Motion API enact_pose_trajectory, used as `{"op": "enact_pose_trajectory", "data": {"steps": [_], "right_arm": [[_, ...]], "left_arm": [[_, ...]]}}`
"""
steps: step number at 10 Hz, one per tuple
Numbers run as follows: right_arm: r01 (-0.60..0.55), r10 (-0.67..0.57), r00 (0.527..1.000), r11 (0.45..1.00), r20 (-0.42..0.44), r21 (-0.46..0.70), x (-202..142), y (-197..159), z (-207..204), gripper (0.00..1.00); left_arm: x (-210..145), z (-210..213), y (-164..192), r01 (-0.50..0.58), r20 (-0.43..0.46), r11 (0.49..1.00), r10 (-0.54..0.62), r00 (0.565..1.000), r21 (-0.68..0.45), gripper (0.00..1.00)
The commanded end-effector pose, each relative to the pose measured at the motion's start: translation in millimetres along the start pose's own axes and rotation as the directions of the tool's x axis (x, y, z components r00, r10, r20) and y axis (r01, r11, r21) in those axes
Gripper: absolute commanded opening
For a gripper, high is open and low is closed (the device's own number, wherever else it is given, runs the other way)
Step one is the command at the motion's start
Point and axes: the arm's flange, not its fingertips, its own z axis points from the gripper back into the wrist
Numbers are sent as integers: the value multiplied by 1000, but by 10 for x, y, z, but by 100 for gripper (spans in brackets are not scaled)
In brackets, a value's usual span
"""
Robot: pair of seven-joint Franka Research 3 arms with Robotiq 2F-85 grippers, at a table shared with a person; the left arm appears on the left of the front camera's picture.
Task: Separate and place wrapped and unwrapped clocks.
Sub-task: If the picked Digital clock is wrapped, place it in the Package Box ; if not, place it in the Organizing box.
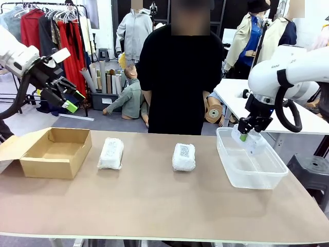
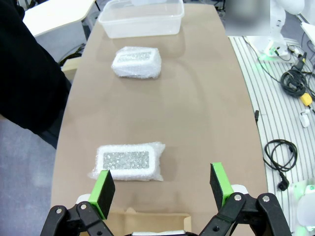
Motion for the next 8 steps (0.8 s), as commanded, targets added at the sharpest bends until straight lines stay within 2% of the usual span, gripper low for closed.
{"op": "enact_pose_trajectory", "data": {"steps": [1, 8], "right_arm": [[61, -61, 998, 998, 34, 3, 72, -62, -124, 0], [158, -158, 987, 987, -30, -24, 141, -437, -528, 0]], "left_arm": [[9, 9, 3, 1, 3, 1000, -1, 1000, 5, 100], [9, 9, 3, 1, 3, 1000, -1, 1000, 5, 100]]}}
